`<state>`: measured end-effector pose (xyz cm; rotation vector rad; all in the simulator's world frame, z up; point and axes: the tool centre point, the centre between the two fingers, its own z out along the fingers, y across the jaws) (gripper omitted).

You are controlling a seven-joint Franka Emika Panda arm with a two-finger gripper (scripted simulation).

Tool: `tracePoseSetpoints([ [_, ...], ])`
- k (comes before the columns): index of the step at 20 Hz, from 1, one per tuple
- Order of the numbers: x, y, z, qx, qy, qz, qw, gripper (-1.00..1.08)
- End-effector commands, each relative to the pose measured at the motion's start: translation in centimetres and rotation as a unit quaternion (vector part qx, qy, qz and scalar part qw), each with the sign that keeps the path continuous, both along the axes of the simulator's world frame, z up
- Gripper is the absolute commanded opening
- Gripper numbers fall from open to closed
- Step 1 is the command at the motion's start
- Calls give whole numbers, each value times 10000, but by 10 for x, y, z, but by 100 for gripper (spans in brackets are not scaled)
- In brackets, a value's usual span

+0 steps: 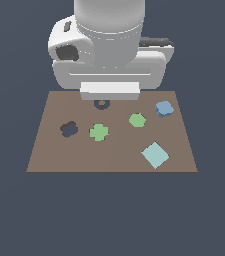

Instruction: Insert a designated object into the corresponding slot on a board.

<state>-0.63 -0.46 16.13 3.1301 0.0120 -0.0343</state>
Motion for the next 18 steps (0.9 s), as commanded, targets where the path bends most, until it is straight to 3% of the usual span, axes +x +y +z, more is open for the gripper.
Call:
tracePoseSetpoints([
  [1, 0, 0, 0, 0, 0, 0, 10000, 100],
  [9, -5, 27, -16, 15, -15, 192, 9998, 100],
  [18, -30, 120, -70, 63, -64, 847, 9964, 100],
])
